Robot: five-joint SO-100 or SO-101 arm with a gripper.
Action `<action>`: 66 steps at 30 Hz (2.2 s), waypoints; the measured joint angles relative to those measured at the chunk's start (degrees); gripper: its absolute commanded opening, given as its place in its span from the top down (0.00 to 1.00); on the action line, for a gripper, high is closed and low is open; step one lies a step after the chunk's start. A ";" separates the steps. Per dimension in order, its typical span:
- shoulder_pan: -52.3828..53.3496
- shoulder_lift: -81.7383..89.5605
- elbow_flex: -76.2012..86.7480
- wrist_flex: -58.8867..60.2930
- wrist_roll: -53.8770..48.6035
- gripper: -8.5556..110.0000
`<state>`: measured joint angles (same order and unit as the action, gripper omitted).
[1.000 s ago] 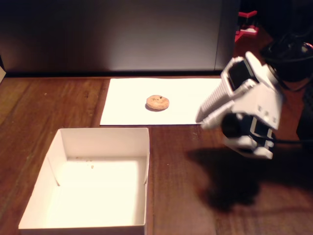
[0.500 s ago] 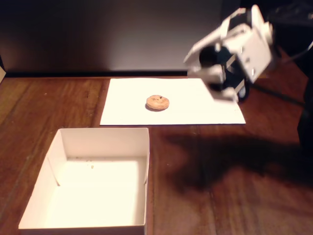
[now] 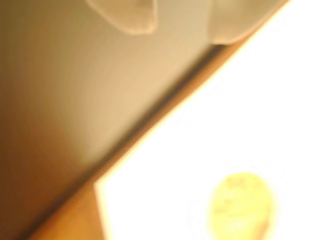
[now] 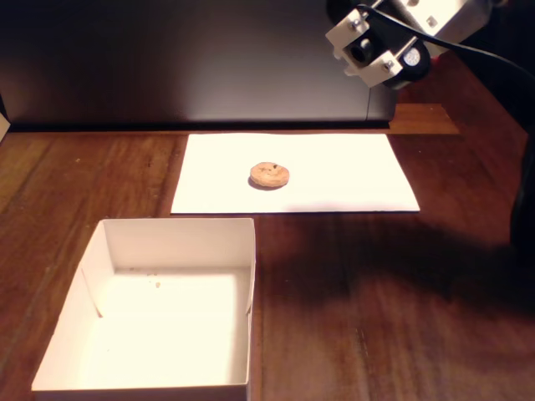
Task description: Grasp a mini cookies block and put it in the white box.
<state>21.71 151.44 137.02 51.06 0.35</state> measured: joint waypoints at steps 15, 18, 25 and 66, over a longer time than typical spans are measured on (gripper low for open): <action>1.41 -27.16 -18.46 15.64 3.08 0.89; 2.11 -32.87 -22.32 18.02 3.69 0.89; 2.46 -45.09 -31.29 21.71 3.69 0.87; 3.52 -90.00 -67.32 27.86 8.96 0.64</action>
<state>25.22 61.44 69.70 78.93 9.32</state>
